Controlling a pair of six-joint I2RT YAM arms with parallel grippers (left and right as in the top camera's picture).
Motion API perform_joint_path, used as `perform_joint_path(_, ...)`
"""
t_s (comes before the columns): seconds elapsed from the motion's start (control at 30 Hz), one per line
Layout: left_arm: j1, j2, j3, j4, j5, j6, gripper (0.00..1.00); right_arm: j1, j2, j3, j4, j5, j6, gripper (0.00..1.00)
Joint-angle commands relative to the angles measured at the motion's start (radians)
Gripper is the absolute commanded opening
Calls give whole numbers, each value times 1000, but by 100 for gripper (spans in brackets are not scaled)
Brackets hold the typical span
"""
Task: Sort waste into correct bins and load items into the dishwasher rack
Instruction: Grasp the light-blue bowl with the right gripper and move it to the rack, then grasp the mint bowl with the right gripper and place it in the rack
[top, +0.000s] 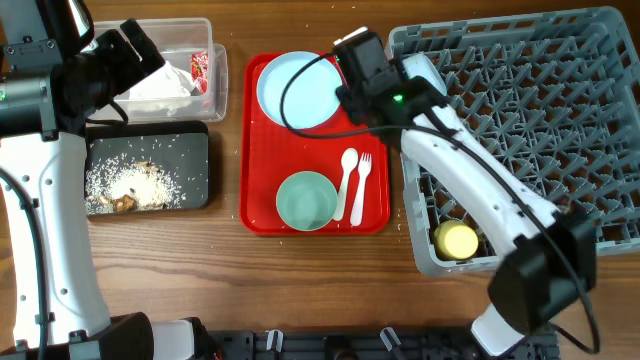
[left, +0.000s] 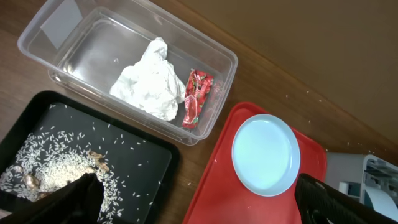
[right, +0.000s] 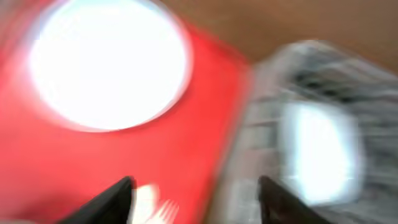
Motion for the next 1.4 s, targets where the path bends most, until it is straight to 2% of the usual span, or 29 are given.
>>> perform_joint_path(0.0,7,-1,-6,2,-14,15,100,8,14,-43,-59,-553,243,55)
perform_joint_path(0.07,7,-1,-6,2,-14,16,100,21,42,-123,-45,-567,275,55)
perform_joint_path(0.23,7,-1,-6,2,-14,16,100,72,117,-238,-32,-567,429,41)
perform_joint_path(0.37,7,-1,-6,2,-14,16,100,82,175,-243,-37,-567,454,31)
perform_joint_path(0.4,7,-1,-6,2,-14,16,100,82,178,-243,-36,-566,454,25)
perform_joint_path(0.43,7,-1,-6,2,-14,16,100,82,178,-243,-34,-566,454,9)
perform_joint_path(0.47,7,-1,-6,2,-14,16,100,81,178,-243,-32,-566,454,4)
perform_joint_path(0.53,7,-1,-6,2,-14,16,100,76,154,-222,-64,-582,438,4)
perform_joint_path(0.63,7,-1,-6,2,-14,15,100,22,3,-140,-159,-545,393,4)
perform_joint_path(0.7,7,-1,-6,2,-14,16,100,-50,-160,-70,-228,-387,417,4)
perform_joint_path(0.77,7,-1,-6,2,-14,16,100,-87,-373,-43,-270,-51,438,4)
perform_joint_path(0.8,7,-1,-6,2,-14,16,100,-86,-421,-43,-292,74,438,4)
perform_joint_path(0.83,7,-1,-6,2,-14,16,100,-86,-508,-44,-359,334,447,4)
perform_joint_path(0.9,7,-1,-6,2,-14,16,100,-87,-553,-48,-452,536,453,4)
perform_joint_path(0.93,7,-1,-6,2,-14,16,100,-86,-547,-57,-511,619,453,4)
perform_joint_path(1.0,7,-1,-6,2,-14,16,100,-86,-496,-94,-528,662,424,4)
perform_joint_path(1.07,7,-1,-6,2,-14,16,100,-86,-358,-101,-550,680,289,4)
perform_joint_path(1.23,7,-1,-6,2,-14,16,100,-86,-78,-101,-576,839,57,4)
perform_joint_path(1.37,7,-1,-6,2,-14,16,100,-86,28,-101,-589,868,51,4)
